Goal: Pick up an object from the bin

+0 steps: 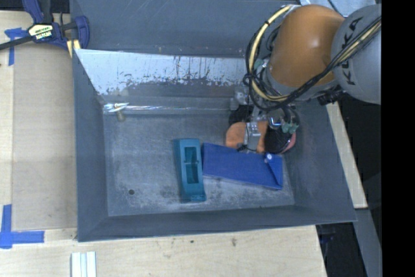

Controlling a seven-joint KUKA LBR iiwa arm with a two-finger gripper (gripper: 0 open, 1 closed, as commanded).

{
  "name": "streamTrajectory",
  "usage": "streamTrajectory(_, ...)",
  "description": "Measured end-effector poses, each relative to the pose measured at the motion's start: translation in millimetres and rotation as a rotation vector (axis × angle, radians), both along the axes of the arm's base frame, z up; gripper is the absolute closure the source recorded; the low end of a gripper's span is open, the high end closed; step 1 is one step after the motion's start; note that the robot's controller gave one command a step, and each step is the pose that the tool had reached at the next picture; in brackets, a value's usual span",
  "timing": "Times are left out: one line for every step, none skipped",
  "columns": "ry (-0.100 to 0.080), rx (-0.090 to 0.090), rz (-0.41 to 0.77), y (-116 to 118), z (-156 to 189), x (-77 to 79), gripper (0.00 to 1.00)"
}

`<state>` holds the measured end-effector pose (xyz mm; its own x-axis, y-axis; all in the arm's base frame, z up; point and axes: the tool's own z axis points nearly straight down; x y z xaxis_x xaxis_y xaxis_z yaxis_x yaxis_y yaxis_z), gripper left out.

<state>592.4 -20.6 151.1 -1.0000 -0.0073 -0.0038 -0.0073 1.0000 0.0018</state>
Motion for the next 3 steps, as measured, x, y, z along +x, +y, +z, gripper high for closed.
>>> streamTrajectory(-0.002, -0.004, 0.147, -24.6, -22.1, 17.1, 0.00)
streamTrajectory(-0.005, 0.000, -0.039, -32.4, -63.9, 23.0, 1.00)
streamTrajectory(-0.005, 0.000, -0.039, -32.4, -63.9, 23.0, 1.00)
